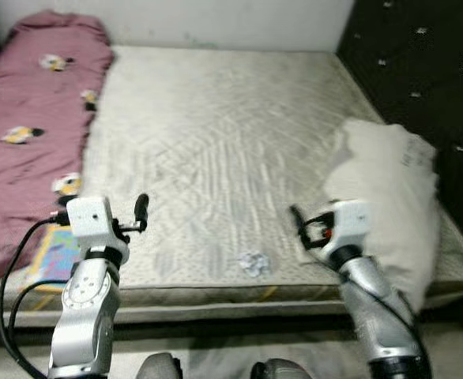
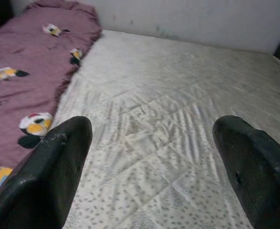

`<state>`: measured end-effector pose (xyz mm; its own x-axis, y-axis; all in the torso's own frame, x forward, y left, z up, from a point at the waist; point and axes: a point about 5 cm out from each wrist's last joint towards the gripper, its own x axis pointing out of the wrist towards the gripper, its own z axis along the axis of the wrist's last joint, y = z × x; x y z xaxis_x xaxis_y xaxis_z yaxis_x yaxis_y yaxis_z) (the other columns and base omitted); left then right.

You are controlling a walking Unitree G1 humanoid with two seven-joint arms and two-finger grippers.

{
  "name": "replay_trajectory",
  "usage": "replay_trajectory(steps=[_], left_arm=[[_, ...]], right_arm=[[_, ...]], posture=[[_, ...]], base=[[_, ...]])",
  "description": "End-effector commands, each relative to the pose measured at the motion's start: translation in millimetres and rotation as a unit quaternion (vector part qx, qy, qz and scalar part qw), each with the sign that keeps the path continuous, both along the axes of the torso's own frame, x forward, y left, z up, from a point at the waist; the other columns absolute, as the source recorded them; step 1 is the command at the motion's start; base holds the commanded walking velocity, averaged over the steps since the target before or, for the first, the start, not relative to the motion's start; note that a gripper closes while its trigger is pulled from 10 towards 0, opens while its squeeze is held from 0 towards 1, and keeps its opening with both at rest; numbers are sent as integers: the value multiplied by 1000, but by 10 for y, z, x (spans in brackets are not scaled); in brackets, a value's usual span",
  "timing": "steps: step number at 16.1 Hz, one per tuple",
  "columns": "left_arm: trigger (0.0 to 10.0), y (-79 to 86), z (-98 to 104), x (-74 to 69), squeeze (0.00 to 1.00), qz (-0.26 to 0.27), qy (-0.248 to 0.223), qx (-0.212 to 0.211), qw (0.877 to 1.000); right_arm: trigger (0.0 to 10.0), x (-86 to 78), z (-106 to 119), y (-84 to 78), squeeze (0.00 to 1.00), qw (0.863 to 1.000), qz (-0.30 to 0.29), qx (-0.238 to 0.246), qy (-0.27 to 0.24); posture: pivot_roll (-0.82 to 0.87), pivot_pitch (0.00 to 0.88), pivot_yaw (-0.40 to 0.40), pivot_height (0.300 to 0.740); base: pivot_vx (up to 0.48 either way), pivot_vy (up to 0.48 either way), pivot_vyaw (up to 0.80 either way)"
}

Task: Clean up the room

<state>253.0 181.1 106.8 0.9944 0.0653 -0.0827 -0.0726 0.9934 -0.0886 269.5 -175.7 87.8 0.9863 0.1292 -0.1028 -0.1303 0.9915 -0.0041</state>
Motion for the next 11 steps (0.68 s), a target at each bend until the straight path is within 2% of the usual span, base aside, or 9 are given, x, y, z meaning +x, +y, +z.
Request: replay_trajectory(steps=[1,3,6,8,10,11], left_arm=[[10000,-22,2,25,0,-6,-2,23,1000],[10000,-31,-6,21,0,-5,-3,17,1000],[10000,-62,-15,1,0,-8,-6,25,1000],[10000,-63,4,12,0,-10,-17,52,998],[10000,-60,-19,5,0,-7,-8,52,999],[10000,-41,-35,-5,0,2,-3,42,999]], right_arm=[[10000,-4,-8,-60,0,1000,-15,6,6],[10000,-31,2,-42,0,1000,-7,1,2],[10000,-44,15,-51,0,1000,-17,6,-3],[10000,-4,50,-118,0,999,-44,4,-12],[10000,4,61,-147,0,999,-51,1,-16],[10000,0,67,-161,0,998,-58,4,-18]], posture=[[5,74,-27,740],[4,78,-24,740],[2,81,-25,740],[1,82,-27,740],[2,83,-30,740],[-5,87,-27,740]], base=[[0,0,0],[0,0,0],[0,0,800],[0,0,800],[0,0,638],[0,0,0]])
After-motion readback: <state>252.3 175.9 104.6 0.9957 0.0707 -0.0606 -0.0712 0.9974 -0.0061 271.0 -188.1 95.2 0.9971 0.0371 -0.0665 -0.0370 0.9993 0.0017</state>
